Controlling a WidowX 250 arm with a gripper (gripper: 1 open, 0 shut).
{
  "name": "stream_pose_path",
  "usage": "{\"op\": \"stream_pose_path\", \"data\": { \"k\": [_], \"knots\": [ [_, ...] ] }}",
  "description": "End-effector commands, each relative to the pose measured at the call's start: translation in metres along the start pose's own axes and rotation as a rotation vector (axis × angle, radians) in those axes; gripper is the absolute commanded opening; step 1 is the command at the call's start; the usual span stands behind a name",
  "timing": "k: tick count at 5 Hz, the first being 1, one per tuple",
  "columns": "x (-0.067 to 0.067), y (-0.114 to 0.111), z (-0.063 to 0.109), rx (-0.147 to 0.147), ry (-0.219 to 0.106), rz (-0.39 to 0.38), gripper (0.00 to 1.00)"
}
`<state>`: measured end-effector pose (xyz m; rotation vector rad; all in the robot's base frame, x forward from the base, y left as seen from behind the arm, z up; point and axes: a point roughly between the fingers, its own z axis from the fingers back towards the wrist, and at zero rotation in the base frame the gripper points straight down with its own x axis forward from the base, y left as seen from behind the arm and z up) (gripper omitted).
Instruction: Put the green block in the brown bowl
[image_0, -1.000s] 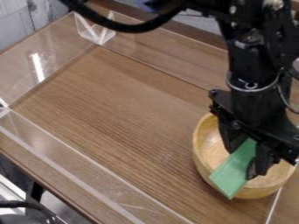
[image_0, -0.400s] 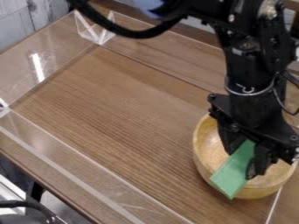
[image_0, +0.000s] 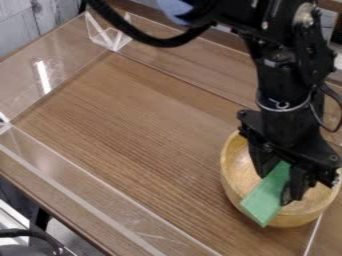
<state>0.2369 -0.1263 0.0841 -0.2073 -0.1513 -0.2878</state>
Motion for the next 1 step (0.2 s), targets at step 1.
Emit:
{"op": "stream_pose_path", "data": {
  "k": [1],
  "knots": [
    [0.0087, 0.0019, 0.0044, -0.004, -0.034, 0.011, 0.00]
  ]
}}
